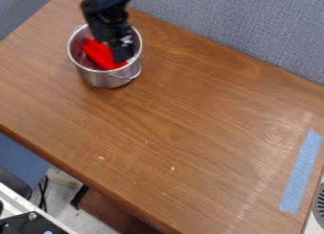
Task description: Put the red object in the metal pot
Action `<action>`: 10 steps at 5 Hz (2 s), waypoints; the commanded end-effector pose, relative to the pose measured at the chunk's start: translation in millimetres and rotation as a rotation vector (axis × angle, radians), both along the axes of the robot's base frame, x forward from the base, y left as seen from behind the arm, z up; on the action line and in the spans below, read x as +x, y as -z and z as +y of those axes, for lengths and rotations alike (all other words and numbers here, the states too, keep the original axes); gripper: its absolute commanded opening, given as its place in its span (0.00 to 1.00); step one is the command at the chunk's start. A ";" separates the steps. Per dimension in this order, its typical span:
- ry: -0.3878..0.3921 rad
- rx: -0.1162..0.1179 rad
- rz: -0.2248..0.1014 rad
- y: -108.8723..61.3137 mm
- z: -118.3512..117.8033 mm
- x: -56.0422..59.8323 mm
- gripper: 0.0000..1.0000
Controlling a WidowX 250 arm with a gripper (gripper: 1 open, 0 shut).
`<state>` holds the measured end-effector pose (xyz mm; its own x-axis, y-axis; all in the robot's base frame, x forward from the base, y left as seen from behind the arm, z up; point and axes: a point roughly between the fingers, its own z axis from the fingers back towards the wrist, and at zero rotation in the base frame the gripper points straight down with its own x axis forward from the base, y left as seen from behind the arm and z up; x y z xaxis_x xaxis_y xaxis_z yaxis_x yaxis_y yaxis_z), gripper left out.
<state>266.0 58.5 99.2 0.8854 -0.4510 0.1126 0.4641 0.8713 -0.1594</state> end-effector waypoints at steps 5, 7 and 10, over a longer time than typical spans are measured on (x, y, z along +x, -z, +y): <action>-0.130 -0.036 -0.069 -47.1 -31.0 38.7 1.00; -0.238 0.002 -0.062 -51.9 -23.9 14.4 1.00; -0.159 0.009 -0.065 -27.1 -15.1 46.5 1.00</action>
